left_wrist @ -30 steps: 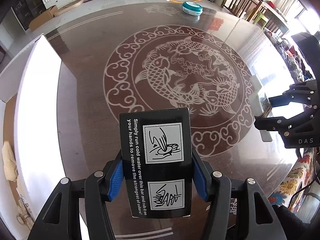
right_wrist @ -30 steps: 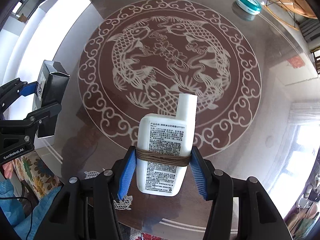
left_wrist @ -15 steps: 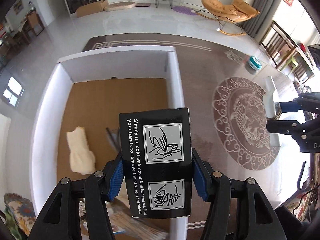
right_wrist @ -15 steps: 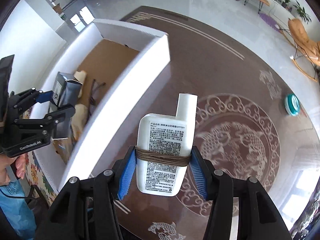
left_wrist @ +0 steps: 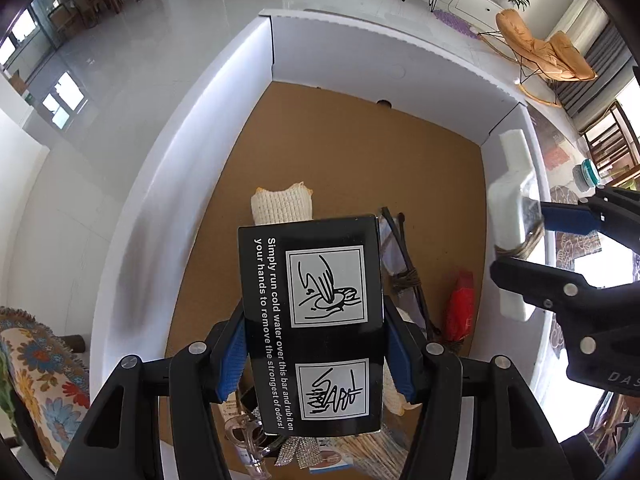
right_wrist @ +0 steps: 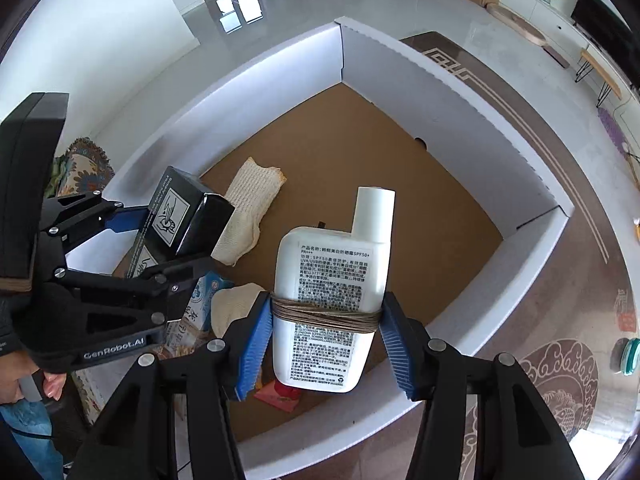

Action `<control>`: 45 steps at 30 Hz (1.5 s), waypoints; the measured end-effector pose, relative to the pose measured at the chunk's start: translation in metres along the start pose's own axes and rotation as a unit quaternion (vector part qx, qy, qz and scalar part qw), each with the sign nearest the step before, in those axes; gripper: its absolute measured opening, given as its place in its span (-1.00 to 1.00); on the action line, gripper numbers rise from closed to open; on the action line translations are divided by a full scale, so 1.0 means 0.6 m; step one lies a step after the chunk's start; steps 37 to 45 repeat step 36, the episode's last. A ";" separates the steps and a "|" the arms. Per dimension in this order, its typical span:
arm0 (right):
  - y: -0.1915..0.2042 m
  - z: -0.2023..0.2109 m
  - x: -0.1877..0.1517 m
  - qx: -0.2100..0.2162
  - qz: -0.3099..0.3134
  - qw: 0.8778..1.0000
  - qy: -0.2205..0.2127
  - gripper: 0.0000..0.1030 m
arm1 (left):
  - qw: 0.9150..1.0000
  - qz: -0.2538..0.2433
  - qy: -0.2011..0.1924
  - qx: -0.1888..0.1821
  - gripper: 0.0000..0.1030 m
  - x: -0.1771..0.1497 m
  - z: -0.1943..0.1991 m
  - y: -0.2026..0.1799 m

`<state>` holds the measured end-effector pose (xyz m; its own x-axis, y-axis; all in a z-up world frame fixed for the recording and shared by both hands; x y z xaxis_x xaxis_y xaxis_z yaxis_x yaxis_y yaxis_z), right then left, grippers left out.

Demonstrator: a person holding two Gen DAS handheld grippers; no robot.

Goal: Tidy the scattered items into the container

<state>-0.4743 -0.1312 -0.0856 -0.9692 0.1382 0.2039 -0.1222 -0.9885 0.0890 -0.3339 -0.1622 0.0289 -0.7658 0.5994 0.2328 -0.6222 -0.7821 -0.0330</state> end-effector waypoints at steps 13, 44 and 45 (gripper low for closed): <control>-0.028 -0.047 0.009 0.011 -0.020 1.000 -0.010 0.82 | 0.997 0.045 -0.033 0.049 0.84 -0.019 0.019 0.001; -0.078 -0.011 -0.029 0.010 -0.049 0.996 -0.070 0.93 | 0.976 0.102 -0.131 0.143 1.00 -0.080 0.137 -0.042; -0.078 -0.011 -0.029 0.010 -0.049 0.996 -0.070 0.93 | 0.976 0.102 -0.131 0.143 1.00 -0.080 0.137 -0.042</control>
Point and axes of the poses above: each gripper's, at about its wrist camera, not at the fingertips, and z roughly against the way its jaws point, y to its left, x to its top, the point moved 5 cm from there along -z, roughly the way its jaws point, and after that the axes turned 12 degrees about -z, right-handed, at the moved point
